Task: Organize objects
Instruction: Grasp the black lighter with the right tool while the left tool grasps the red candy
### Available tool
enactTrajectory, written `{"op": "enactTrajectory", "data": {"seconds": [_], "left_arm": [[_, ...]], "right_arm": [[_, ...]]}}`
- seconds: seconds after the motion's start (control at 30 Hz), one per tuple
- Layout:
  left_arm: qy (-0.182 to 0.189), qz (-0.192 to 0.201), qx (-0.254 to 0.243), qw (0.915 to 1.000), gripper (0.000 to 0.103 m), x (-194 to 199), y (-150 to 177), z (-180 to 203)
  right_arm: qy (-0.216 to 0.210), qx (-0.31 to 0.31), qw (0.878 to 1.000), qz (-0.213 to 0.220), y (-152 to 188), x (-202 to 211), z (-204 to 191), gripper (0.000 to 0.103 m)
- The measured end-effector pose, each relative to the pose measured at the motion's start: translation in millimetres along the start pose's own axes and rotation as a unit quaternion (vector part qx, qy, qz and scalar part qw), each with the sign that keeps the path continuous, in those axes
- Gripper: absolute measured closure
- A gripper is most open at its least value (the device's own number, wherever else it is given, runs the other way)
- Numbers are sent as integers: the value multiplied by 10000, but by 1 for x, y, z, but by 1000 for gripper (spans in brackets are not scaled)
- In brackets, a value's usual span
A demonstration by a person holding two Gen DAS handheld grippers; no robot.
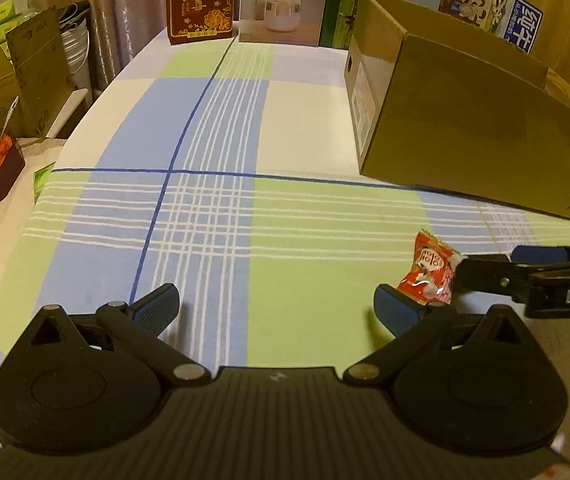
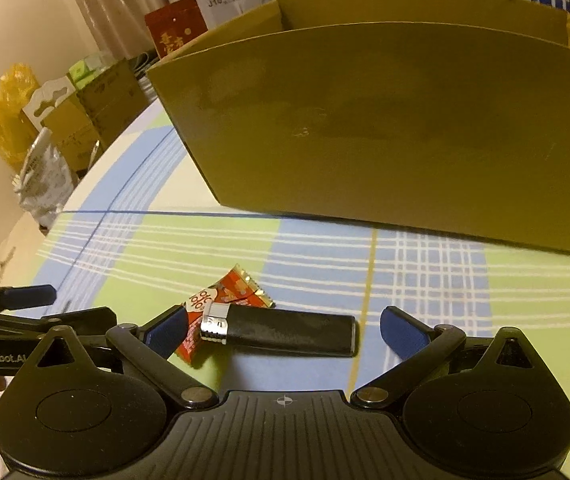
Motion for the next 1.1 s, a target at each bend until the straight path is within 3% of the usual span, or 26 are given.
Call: {"op": "enactTrajectory", "data": {"seconds": [0.03, 0.1, 0.2, 0.33, 0.47, 0.53, 0.57, 0.67, 0.73, 0.8, 0.83, 1.1], "left_arm": [[4, -10, -10, 10000, 1, 0, 1, 1], [25, -25, -31, 10000, 1, -1, 1, 3], [85, -26, -55, 9999, 1, -2, 1, 6], [286, 16, -140, 9995, 1, -2, 0, 18], [718, 214, -378, 9965, 2, 0, -8, 42], [831, 220, -567, 9947, 8, -2, -9, 55], [885, 207, -664, 9936, 14, -4, -10, 61], [1057, 223, -909, 9900, 20, -9, -11, 78], [1123, 244, -1024, 9881, 21, -11, -10, 84], [1169, 246, -1075, 9870, 21, -14, -11, 88], [1196, 254, -1092, 9865, 21, -14, -10, 90], [1214, 208, -990, 9874, 21, -16, -7, 90]], "right_arm": [[22, 37, 10000, 18, 0, 0, 0, 7], [119, 159, 9998, 42, 0, 1, 1, 21], [196, 118, 9997, 30, 0, 5, 5, 24], [535, 262, 9982, 93, 1, 18, 19, 24], [929, 525, 9941, 198, 2, 35, 40, 24], [1086, 652, 9917, 227, 4, 41, 49, 24], [1126, 676, 9911, 219, 8, 42, 53, 23], [1228, 608, 9903, 226, 16, 45, 65, 23], [1277, 675, 9892, 254, 21, 47, 69, 22], [1367, 706, 9878, 251, 25, 49, 72, 10], [1382, 624, 9881, 260, 28, 50, 74, 9], [1349, 352, 9893, 439, 29, 52, 71, 8]]}}
Point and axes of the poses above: each gripper's, at about its wrist camera, not at the fingertips, and x roughly against the way its jaws point, z to its right, y to its underside, the point moved 10 cm from there along -x, roughly the way its jaws point, and after that the axes turned 11 degrees about z, right-handed, at the moved point
